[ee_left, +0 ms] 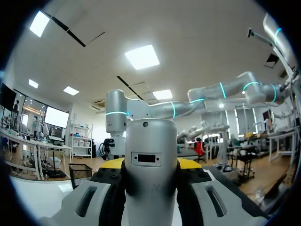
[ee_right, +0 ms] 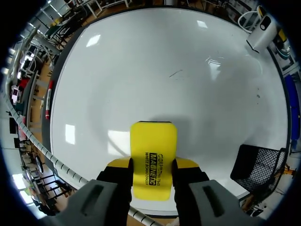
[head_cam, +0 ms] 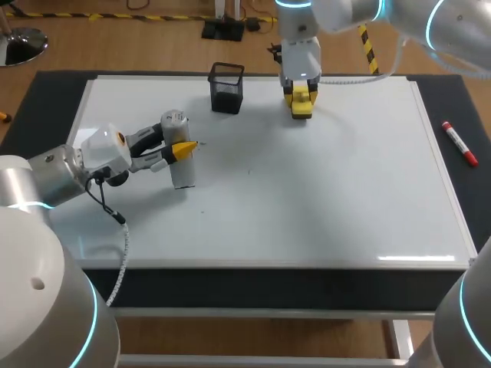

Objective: Pick up the inspection probe, press it on each red-marked spot on the whiteboard one by one, put down the probe, pick up the eraser, and wipe off all the red marks.

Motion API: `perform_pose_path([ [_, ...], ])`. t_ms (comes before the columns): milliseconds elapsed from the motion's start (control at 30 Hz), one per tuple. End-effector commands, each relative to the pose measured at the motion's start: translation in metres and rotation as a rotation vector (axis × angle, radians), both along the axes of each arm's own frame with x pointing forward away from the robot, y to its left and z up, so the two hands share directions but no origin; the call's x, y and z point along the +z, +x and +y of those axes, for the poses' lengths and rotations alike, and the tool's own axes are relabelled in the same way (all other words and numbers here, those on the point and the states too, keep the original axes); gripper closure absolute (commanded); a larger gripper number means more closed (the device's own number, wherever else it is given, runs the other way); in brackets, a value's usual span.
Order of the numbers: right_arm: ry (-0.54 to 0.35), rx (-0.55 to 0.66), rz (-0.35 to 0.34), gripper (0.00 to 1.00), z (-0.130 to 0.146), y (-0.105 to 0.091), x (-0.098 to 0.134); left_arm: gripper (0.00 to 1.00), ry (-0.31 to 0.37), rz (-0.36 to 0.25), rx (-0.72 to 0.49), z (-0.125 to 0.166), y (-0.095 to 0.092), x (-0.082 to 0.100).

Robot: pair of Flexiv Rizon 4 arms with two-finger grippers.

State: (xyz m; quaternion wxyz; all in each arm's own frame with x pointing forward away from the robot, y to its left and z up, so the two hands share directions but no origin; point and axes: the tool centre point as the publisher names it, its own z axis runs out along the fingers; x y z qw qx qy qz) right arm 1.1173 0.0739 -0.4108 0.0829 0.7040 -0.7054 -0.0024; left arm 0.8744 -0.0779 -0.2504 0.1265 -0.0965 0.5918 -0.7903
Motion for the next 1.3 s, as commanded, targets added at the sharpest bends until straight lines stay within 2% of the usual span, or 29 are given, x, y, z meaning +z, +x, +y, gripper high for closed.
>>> perform_pose_path([
  [33,-0.004,-0.003,0.033,1.0,-0.003,0.008,-0.002,1.0,-0.004,-0.004,0.002,-0.001,0.0,-0.001],
  [767,-0.012,0.004,-0.004,1.0,-0.013,0.007,-0.012,1.0,-0.004,-0.004,0.002,-0.001,0.0,-0.001],
  [800,-0.015,0.003,-0.002,0.67,-0.013,0.006,-0.012,1.0,-0.004,-0.004,0.002,-0.001,0.0,-0.001],
  [833,-0.016,0.003,-0.001,0.27,-0.013,0.006,-0.012,1.0,-0.004,-0.004,0.002,-0.001,0.0,-0.001],
  [867,-0.015,-0.005,-0.006,0.0,-0.013,0.006,-0.012,1.0,-0.004,-0.004,0.002,-0.001,0.0,-0.001],
  [967,-0.017,-0.02,-0.007,0.0,-0.016,0.006,-0.012,1.0,-0.004,-0.004,0.002,-0.001,0.0,-0.001],
  [1100,0.025,-0.056,-0.001,0.0,-0.02,0.007,-0.003,1.0,-0.004,-0.004,0.002,-0.001,0.0,-0.001],
  [1300,0.129,-0.213,0.006,0.0,-0.035,0.019,0.017,1.0,-0.004,-0.004,0.002,-0.001,0.0,-0.001],
])
